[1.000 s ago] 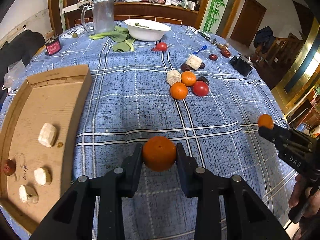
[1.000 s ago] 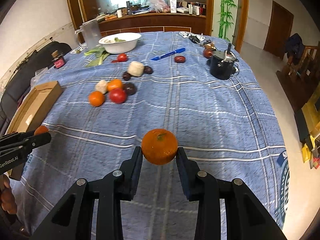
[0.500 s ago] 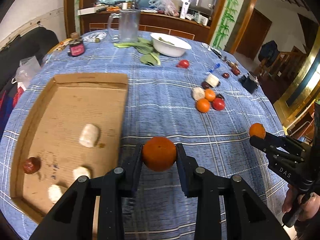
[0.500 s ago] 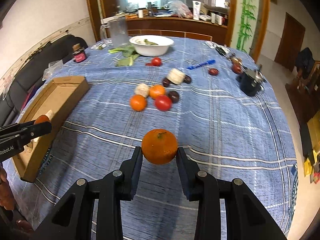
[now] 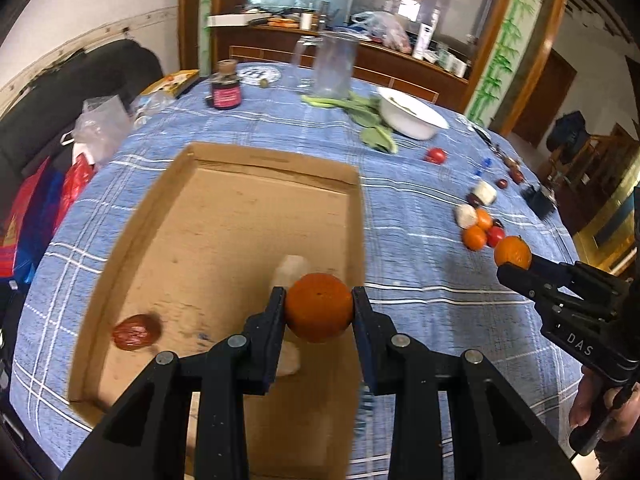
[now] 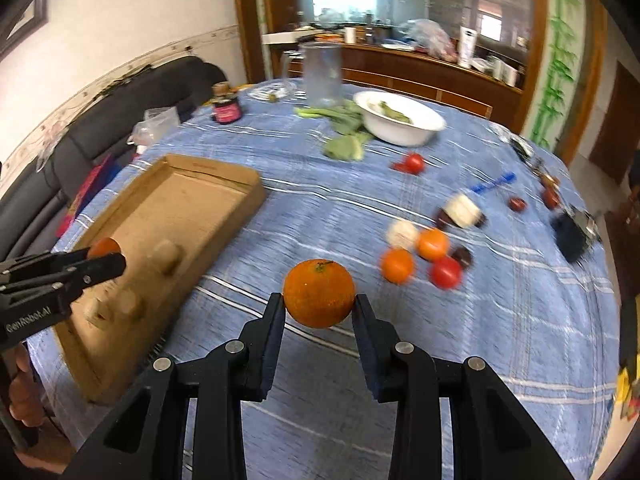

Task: Organize fruits
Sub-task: 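Carry the mandarin in the right tool while the left tool carries its mandarin over the tray, then open the right tool to drop its mandarin in the tray while the left tool releases its mandarin, then withdraw both open tools from the tray toward the loose fruit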

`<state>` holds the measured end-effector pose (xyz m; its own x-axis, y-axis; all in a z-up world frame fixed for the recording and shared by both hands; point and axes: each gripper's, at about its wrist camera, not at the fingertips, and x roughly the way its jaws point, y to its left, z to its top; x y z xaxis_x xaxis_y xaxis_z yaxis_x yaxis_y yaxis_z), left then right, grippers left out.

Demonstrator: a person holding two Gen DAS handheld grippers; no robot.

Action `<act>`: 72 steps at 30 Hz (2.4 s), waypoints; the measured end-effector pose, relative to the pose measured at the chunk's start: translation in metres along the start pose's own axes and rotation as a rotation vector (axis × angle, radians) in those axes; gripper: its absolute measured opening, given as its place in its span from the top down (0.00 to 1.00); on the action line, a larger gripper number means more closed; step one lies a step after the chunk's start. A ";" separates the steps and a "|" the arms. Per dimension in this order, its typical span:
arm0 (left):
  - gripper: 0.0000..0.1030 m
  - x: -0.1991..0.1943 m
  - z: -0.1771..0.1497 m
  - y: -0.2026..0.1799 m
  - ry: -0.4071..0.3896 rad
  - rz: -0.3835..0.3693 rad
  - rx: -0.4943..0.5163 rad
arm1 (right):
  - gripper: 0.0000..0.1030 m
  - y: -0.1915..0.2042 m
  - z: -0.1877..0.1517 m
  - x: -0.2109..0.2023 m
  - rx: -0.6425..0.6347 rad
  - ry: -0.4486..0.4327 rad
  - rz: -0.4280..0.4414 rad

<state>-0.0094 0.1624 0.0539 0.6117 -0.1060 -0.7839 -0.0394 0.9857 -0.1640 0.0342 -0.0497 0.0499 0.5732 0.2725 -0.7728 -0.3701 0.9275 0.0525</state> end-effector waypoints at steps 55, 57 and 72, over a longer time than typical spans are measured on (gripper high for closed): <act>0.48 0.054 0.023 0.107 0.135 0.230 -0.135 | 0.61 0.130 0.076 0.126 -0.217 0.095 0.130; 0.45 0.049 0.021 0.105 0.127 0.239 -0.134 | 0.61 0.130 0.075 0.118 -0.217 0.090 0.136; 0.37 -0.007 0.003 0.074 -0.014 0.352 -0.165 | 0.26 0.072 0.028 0.024 -0.135 0.012 0.109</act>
<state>-0.0147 0.2365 0.0490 0.5487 0.2383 -0.8013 -0.3752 0.9268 0.0187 0.0415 0.0311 0.0533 0.5158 0.3662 -0.7745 -0.5251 0.8495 0.0519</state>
